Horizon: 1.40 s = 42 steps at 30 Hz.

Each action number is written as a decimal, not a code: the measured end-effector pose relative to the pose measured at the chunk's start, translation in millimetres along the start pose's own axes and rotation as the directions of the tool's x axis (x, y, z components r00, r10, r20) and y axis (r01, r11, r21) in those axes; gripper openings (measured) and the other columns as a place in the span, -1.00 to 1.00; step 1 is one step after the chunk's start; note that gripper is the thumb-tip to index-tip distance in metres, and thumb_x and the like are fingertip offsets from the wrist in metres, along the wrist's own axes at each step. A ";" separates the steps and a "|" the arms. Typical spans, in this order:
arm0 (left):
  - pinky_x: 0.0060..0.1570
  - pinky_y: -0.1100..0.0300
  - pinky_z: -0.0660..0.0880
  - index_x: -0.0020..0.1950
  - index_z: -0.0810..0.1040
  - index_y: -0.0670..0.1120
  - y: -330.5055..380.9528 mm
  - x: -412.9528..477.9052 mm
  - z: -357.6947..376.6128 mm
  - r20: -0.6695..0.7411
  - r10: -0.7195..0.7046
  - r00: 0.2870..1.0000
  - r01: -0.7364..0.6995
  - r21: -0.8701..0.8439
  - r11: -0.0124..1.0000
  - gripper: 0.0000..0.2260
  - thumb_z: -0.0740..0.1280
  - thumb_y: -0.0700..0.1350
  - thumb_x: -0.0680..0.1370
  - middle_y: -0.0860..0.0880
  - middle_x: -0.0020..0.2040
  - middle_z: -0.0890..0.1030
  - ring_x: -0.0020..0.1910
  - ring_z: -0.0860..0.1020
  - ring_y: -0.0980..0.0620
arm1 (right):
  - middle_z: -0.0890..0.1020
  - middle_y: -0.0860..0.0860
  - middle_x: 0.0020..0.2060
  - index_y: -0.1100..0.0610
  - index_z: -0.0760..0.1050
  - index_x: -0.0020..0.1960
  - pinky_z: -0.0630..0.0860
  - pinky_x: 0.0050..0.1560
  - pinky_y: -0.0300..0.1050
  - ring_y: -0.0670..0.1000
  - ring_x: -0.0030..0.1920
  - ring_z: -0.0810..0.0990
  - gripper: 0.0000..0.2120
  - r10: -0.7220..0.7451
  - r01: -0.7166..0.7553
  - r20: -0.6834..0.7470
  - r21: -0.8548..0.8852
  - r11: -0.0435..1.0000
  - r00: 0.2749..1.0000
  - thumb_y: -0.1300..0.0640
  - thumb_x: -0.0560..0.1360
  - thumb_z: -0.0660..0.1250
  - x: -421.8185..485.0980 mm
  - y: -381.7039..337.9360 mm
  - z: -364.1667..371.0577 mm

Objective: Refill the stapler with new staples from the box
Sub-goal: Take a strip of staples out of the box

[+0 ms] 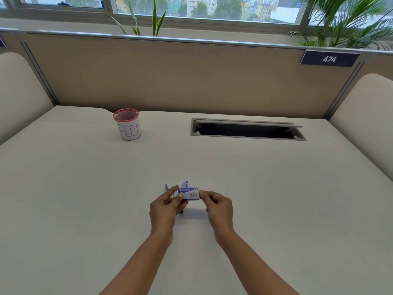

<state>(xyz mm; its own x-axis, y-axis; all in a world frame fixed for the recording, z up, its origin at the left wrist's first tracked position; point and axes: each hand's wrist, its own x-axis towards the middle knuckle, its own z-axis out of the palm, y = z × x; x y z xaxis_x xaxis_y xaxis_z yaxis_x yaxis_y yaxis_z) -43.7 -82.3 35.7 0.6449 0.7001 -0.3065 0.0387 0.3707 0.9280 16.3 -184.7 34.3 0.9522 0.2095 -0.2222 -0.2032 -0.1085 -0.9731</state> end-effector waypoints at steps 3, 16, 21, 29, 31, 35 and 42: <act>-0.11 0.30 0.59 0.19 0.56 -0.17 -0.3 1.1 -0.1 0.000 -0.006 1.000 0.006 -0.006 1.000 -0.70 0.36 -0.30 0.47 -0.11 -0.15 0.65 -0.32 0.66 0.12 | 0.68 -0.07 -0.19 0.11 0.66 -0.02 0.43 -0.19 -0.37 -0.19 -0.25 0.54 -0.84 -0.060 0.060 0.003 -0.071 0.996 0.998 0.10 0.48 0.34 -1.2 -0.9 1.9; -0.22 0.32 0.60 0.08 0.56 -0.14 4.0 -4.7 2.7 0.002 -0.035 0.999 0.035 -0.041 0.999 -0.78 0.37 -0.31 0.46 -0.15 -0.17 0.66 -0.32 0.66 0.06 | 0.66 -0.11 -0.08 0.02 0.63 -0.01 0.40 -0.23 -0.48 -0.19 -0.21 0.51 -0.87 -0.099 0.102 0.034 -0.119 0.988 0.994 0.09 0.50 0.32 -5.8 -0.8 1.8; -0.32 0.34 0.59 -0.01 0.54 -0.26 3.4 -5.3 3.8 0.033 -0.083 0.996 0.084 -0.030 0.996 -0.88 0.28 -0.23 0.54 -0.23 -0.10 0.64 -0.21 0.65 -0.09 | 0.66 -0.11 -0.18 -0.07 0.61 -0.09 0.42 -0.22 -0.23 -0.13 -0.30 0.48 -0.92 0.035 -0.037 0.087 0.018 0.999 0.996 0.03 0.48 0.34 -2.8 -5.3 -0.1; -0.23 0.31 0.60 0.10 0.52 -0.28 2.9 -5.3 2.3 0.168 -0.167 0.972 0.173 -0.022 0.985 -0.81 0.32 -0.31 0.50 -0.20 -0.08 0.66 -0.22 0.66 -0.03 | 0.64 0.05 -0.20 0.11 0.52 -0.06 0.35 -0.35 -0.20 -0.07 -0.43 0.40 -0.89 0.113 -0.114 0.034 0.031 0.993 0.993 0.07 0.48 0.33 6.1 -3.8 -3.5; -0.22 0.32 0.60 0.11 0.52 -0.26 2.9 -6.4 3.8 0.180 -0.177 0.968 0.187 -0.042 0.981 -0.80 0.32 -0.33 0.48 -0.18 -0.10 0.66 -0.26 0.67 0.01 | 0.62 0.02 -0.21 0.12 0.51 -0.05 0.36 -0.34 -0.20 -0.07 -0.42 0.42 -0.84 0.127 -0.127 0.037 0.016 0.992 0.991 0.03 0.48 0.34 6.0 -2.1 -3.4; -0.17 0.32 0.60 0.07 0.57 -0.25 0.4 -8.6 8.5 0.180 -0.175 0.968 0.183 -0.028 0.983 -0.79 0.35 -0.37 0.45 -0.18 -0.12 0.68 -0.18 0.68 -0.03 | 0.64 0.01 -0.13 0.10 0.55 0.09 0.40 -0.25 -0.23 -0.11 -0.31 0.48 -0.76 0.105 -0.099 0.086 -0.071 0.993 0.991 0.02 0.48 0.34 4.1 -2.3 -3.0; -0.10 0.31 0.58 -0.02 0.61 -0.23 -2.8 -11.5 13.0 0.192 -0.127 0.973 0.108 0.105 0.989 -0.78 0.35 -0.43 0.40 -0.17 -0.09 0.69 -0.05 0.65 -0.05 | 0.60 -0.02 -0.10 0.14 0.56 0.07 0.43 -0.19 -0.35 -0.07 -0.07 0.56 -0.66 -0.005 0.033 0.100 -0.281 0.959 0.995 0.01 0.36 0.46 3.7 -8.5 -0.7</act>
<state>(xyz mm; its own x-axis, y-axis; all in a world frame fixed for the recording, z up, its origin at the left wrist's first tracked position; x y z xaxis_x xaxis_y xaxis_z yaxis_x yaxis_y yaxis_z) -41.3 -99.3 39.4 0.7691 0.5172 -0.3755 0.1882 0.3781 0.9064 21.7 -183.6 41.8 0.9256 0.3063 -0.2223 -0.0994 -0.3700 -0.9237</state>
